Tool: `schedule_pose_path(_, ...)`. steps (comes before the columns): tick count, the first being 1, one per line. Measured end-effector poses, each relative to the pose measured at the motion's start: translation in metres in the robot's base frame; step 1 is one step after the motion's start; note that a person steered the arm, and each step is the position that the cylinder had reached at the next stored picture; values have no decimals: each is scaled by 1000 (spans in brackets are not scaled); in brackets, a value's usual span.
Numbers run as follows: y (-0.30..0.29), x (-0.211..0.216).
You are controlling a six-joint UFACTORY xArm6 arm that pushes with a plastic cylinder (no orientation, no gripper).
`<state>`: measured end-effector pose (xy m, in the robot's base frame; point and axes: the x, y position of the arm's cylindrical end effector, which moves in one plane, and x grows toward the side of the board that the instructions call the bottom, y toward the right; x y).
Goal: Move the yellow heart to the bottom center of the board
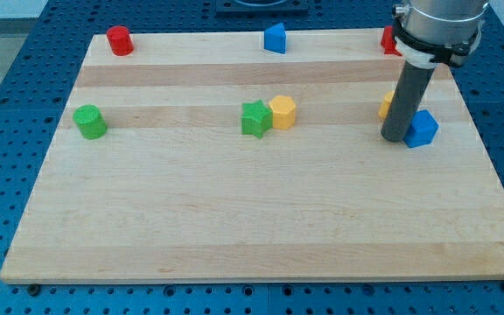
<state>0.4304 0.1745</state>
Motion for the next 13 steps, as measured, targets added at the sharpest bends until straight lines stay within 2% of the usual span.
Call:
schedule_pose_path(1,-36,-3)
schedule_pose_path(2,-80,-34)
schedule_pose_path(3,-103,-83)
schedule_pose_path(4,-90,-126)
schedule_pose_path(5,-43,-137)
schedule_pose_path(7,29,-133)
schedule_pose_path(8,45,-116)
schedule_pose_path(11,33,-54)
schedule_pose_path(12,-8,-53)
schedule_pose_path(13,-28,-26)
